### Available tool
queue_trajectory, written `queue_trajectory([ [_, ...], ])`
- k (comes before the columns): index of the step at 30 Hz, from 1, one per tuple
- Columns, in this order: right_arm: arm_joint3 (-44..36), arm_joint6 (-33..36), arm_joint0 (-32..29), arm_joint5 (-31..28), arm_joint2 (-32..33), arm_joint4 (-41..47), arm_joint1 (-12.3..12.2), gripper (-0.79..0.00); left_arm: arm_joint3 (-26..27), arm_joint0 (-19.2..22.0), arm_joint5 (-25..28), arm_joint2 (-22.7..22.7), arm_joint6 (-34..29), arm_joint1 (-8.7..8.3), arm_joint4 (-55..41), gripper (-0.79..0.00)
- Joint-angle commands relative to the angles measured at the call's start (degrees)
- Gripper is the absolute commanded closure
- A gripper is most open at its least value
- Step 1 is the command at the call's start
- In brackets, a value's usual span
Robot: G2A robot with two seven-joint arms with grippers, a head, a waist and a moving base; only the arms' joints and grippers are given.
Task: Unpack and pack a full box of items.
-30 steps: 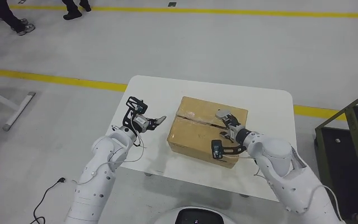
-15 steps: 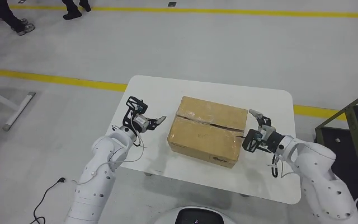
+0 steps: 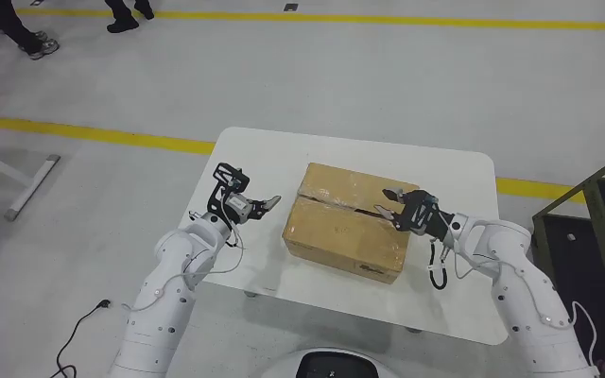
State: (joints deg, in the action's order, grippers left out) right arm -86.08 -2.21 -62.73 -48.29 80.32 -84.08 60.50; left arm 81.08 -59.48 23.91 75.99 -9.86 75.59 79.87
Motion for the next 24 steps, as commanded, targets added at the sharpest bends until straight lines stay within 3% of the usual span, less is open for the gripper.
queue_trajectory([
  [1, 0.01, 0.0, 0.0, 0.0, 0.0, 0.02, 0.0, -0.44, 0.0, 0.0, 0.0, 0.0, 0.0, 0.0, 0.0, -0.785],
  [7, 0.01, 0.0, 0.0, 0.0, 0.0, 0.02, 0.0, -0.44, 0.0, 0.0, 0.0, 0.0, 0.0, 0.0, 0.0, -0.785],
  [8, -0.11, 0.04, -0.1, 0.03, -0.06, 0.1, 0.0, -0.785, 0.0, 0.0, 0.0, 0.0, 0.0, 0.0, 0.0, -0.785],
  [15, 1.14, 5.88, 2.37, -0.35, 2.21, 16.03, 0.14, -0.785, 0.0, 0.0, 0.0, 0.0, 0.0, 0.0, 0.0, -0.785],
  [18, 3.13, 17.57, 5.59, 1.26, 1.77, 28.88, 0.26, -0.785, 0.0, 0.0, 0.0, 0.0, 0.0, 0.0, 0.0, -0.785],
  [22, 2.25, 43.96, 12.26, 7.82, -1.57, 48.44, 0.18, -0.785, 0.0, 0.0, 0.0, 0.0, 0.0, 0.0, 0.0, -0.785],
  [24, 1.94, 53.93, 15.36, 10.76, -3.3, 55.4, 0.1, -0.785, 0.0, 0.0, 0.0, 0.0, 0.0, 0.0, 0.0, -0.785],
])
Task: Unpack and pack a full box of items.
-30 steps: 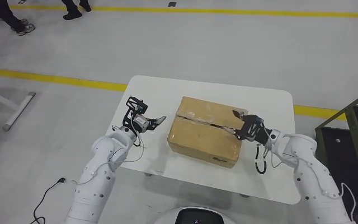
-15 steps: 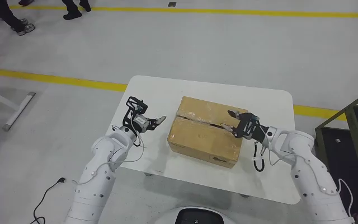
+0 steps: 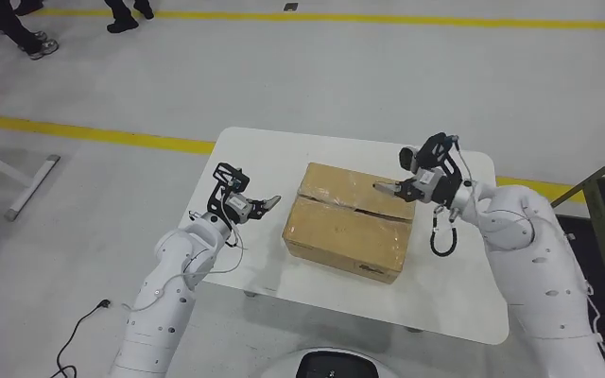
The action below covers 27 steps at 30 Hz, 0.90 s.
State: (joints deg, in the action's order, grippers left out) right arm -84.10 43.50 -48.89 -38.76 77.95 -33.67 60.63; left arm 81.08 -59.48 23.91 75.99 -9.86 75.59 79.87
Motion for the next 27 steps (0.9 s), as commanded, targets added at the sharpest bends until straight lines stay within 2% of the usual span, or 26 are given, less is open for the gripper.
queue_trajectory([
  [1, 0.14, 12.31, 3.1, 2.09, -1.9, 7.05, -0.08, -0.785, 0.0, 0.0, 0.0, 0.0, 0.0, 0.0, 0.0, -0.785],
  [3, 0.54, 15.61, 4.81, 3.38, -2.97, 7.75, -0.09, -0.785, 0.0, 0.0, 0.0, 0.0, 0.0, 0.0, 0.0, -0.785],
  [15, -0.03, 14.69, 4.57, 3.4, -3.68, 8.79, 0.02, -0.785, 0.0, 0.0, 0.0, 0.0, 0.0, 0.0, 0.0, -0.785],
  [23, 6.54, 19.48, 12.96, 15.47, -9.78, 9.95, 1.15, -0.776, 0.0, 0.0, 0.0, 0.0, 0.0, 0.0, 0.0, -0.785],
  [24, 7.71, 20.63, 13.75, 15.79, -11.16, 10.87, 1.42, -0.616, 0.0, 0.0, 0.0, 0.0, 0.0, 0.0, 0.0, -0.785],
  [25, 9.11, 20.67, 14.8, 16.1, -12.13, 11.05, 1.67, -0.523, 0.0, 0.0, 0.0, 0.0, 0.0, 0.0, 0.0, -0.785],
  [26, 10.69, 21.37, 15.51, 16.74, -13.62, 10.81, 1.96, -0.48, 0.0, 0.0, 0.0, 0.0, 0.0, 0.0, 0.0, -0.785],
  [27, 11.78, 21.63, 16.41, 16.63, -14.95, 11.49, 2.32, -0.354, 0.0, 0.0, 0.0, 0.0, 0.0, 0.0, 0.0, -0.785],
])
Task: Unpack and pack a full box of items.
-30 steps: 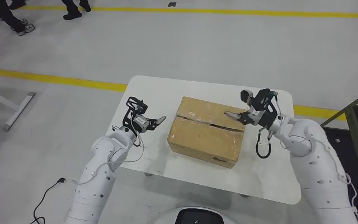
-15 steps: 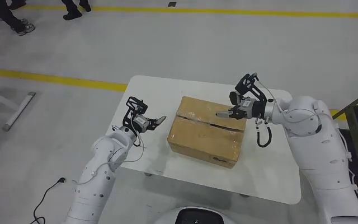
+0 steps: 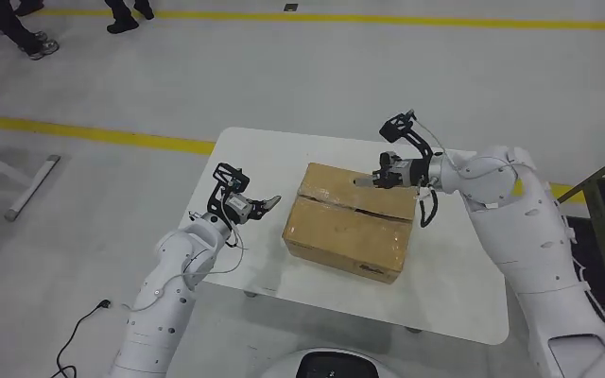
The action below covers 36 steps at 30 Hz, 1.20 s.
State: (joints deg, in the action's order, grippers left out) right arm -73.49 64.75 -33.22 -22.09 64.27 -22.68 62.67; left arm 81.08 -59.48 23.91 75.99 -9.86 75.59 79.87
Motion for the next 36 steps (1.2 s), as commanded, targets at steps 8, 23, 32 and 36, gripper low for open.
queue_trajectory([
  [8, 10.72, -1.28, 5.63, 0.21, -8.89, 0.54, 2.64, -0.409, 0.0, 0.0, 0.0, 0.0, 0.0, 0.0, 0.0, -0.785],
  [23, 15.96, -2.05, 9.1, 0.18, -11.66, 0.33, 3.77, -0.785, 0.0, 0.0, 0.0, 0.0, 0.0, 0.0, 0.0, -0.785],
  [32, 16.74, -1.67, 9.09, 0.52, -13.65, -0.01, 4.33, -0.508, 0.0, 0.0, 0.0, 0.0, 0.0, 0.0, 0.0, -0.785],
  [36, 18.32, -2.2, 10.1, 0.38, -14.77, -0.34, 4.87, -0.363, 0.0, 0.0, 0.0, 0.0, 0.0, 0.0, 0.0, -0.785],
])
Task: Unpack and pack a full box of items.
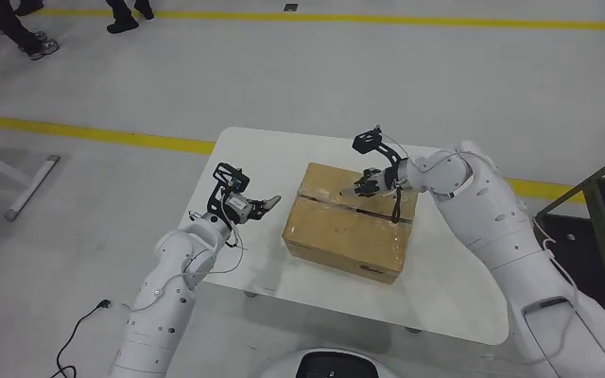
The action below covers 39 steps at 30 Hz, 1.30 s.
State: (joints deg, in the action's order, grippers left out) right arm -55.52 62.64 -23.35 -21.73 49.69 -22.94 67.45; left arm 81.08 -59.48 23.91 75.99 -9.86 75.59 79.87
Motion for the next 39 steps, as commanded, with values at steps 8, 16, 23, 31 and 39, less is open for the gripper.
queue_trajectory([
  [8, 3.27, -0.46, 1.99, -0.21, -2.04, -0.15, 1.12, 0.0, 0.0, 0.0, 0.0, 0.0, 0.0, 0.0, 0.0, -0.785],
  [16, 4.38, -1.42, 2.5, -0.86, -1.85, 0.45, 1.31, 0.0, 0.0, 0.0, 0.0, 0.0, 0.0, 0.0, 0.0, -0.785],
  [23, -3.25, -6.04, -1.07, -0.13, 2.85, -2.93, -0.95, 0.0, 0.0, 0.0, 0.0, 0.0, 0.0, 0.0, 0.0, -0.785],
  [31, -17.29, -12.88, -13.2, -1.43, 10.65, -10.32, -4.76, 0.0, 0.0, 0.0, 0.0, 0.0, 0.0, 0.0, 0.0, -0.785],
  [39, -26.76, -14.54, -23.09, -3.37, 16.8, -15.57, -7.32, 0.0, 0.0, 0.0, 0.0, 0.0, 0.0, 0.0, 0.0, -0.785],
])
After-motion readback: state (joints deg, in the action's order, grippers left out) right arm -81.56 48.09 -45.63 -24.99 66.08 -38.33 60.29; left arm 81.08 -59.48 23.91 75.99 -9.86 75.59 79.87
